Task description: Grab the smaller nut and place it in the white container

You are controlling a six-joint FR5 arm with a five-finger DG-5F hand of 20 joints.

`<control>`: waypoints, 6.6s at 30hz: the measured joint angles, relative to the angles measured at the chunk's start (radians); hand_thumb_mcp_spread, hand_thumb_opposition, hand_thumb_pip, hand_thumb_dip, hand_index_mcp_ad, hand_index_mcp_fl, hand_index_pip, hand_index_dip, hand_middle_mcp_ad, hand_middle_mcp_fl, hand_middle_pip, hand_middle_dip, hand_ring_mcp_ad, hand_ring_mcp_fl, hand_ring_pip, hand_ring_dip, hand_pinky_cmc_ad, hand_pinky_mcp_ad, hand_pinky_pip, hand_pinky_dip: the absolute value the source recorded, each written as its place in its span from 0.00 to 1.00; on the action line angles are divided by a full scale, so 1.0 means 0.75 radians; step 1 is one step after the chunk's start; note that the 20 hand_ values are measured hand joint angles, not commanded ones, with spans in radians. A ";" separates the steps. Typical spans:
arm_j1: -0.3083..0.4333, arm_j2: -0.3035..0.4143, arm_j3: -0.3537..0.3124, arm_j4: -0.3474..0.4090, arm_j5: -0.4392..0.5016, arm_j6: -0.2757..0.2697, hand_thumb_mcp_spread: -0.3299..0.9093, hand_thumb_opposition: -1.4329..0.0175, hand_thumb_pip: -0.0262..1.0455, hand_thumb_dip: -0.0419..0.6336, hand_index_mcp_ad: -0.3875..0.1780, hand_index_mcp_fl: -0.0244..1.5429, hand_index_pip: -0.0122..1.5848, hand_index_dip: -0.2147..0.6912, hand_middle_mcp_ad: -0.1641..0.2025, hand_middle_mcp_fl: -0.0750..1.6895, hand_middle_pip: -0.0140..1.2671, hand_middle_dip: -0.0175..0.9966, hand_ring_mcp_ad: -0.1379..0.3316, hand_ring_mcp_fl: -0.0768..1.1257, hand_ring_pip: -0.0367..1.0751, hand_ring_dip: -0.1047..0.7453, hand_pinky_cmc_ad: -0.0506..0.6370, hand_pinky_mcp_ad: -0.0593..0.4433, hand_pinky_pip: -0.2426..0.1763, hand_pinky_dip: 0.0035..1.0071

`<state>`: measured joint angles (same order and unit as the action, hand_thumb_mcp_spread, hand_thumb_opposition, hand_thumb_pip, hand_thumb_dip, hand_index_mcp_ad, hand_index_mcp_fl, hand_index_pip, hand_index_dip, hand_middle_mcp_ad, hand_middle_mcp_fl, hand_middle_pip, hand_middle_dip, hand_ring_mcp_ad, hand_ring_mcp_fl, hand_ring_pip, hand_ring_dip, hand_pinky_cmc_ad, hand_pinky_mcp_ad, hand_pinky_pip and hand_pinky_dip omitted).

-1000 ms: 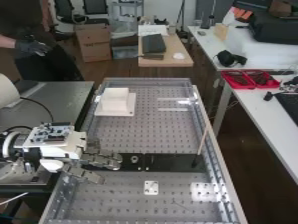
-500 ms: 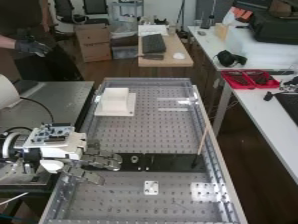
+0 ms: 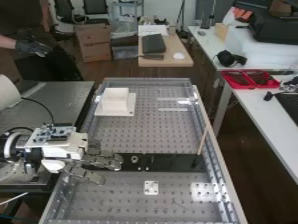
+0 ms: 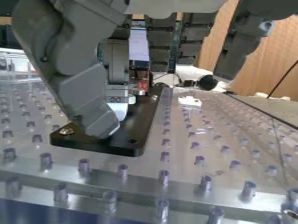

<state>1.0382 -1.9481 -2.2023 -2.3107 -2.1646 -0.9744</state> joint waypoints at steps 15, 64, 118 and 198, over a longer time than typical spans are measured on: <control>0.000 -0.011 0.025 -0.020 -0.014 -0.008 0.61 0.40 0.72 0.44 0.37 0.13 0.98 0.30 0.63 0.10 0.11 0.23 0.48 0.06 0.15 0.27 0.56 0.65 0.47 0.44; 0.333 0.299 0.220 -0.602 -0.057 -0.119 0.60 0.39 0.67 0.41 0.45 0.22 0.96 0.29 0.63 0.15 0.11 0.23 0.46 0.06 0.14 0.27 0.55 0.65 0.47 0.45; 0.786 0.079 0.270 -0.562 0.007 0.014 0.60 0.38 0.65 0.41 0.45 0.21 0.96 0.32 0.60 0.16 0.11 0.24 0.46 0.06 0.14 0.28 0.54 0.64 0.47 0.43; 0.547 0.304 0.775 -1.002 0.557 0.326 0.46 0.47 0.53 0.29 0.49 0.05 0.08 0.23 0.60 0.07 0.10 0.24 0.64 0.06 0.16 0.26 0.62 0.73 0.28 0.68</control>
<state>1.4485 -1.7201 -1.6211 -3.0624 -1.7469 -0.7296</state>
